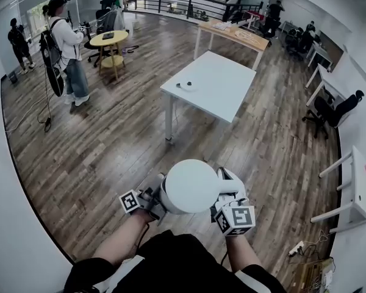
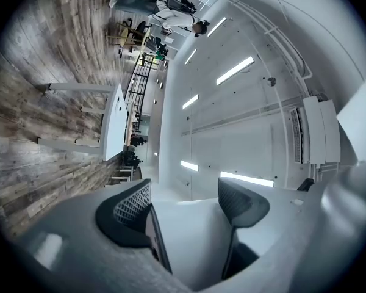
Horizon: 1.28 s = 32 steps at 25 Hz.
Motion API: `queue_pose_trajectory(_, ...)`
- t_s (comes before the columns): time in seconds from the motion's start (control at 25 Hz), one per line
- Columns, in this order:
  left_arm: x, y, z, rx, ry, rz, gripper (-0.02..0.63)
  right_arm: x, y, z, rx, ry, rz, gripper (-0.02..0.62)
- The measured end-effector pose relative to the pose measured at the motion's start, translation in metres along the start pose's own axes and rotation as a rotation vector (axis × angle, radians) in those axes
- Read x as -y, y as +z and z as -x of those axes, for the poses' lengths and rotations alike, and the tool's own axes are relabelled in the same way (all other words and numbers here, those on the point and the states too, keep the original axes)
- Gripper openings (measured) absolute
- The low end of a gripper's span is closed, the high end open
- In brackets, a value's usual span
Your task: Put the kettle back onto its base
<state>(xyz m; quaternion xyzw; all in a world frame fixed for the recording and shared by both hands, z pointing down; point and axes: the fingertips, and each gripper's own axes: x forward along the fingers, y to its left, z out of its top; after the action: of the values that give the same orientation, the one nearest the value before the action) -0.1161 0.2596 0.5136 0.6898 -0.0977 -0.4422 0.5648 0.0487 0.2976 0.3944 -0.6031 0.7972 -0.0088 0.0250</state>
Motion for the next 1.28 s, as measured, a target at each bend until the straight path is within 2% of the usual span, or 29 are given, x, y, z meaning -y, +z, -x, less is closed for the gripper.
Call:
queue_pose_trajectory(0.28,-0.008,0.025,-0.004,-0.007,0.005,0.023,0.341,-0.008,-0.006,-0.024,-0.014,-0.01,0.003,0.005)
queue_pose_trajectory(0.6,-0.033,0.05,-0.021,0.022,0.01,0.025,0.341,0.006,-0.017,-0.065,-0.029,0.011,0.005,0.005)
queue_pose_trajectory(0.96,-0.06,0.1,-0.086,0.055,0.001,-0.009,0.34,0.043,-0.011,-0.148,-0.014,0.064,0.006,0.006)
queue_pose_trajectory(1.28,-0.092,0.12,-0.146,0.053,-0.006,-0.002,0.341,0.092,-0.01,-0.198,-0.007,0.058,0.004,0.006)
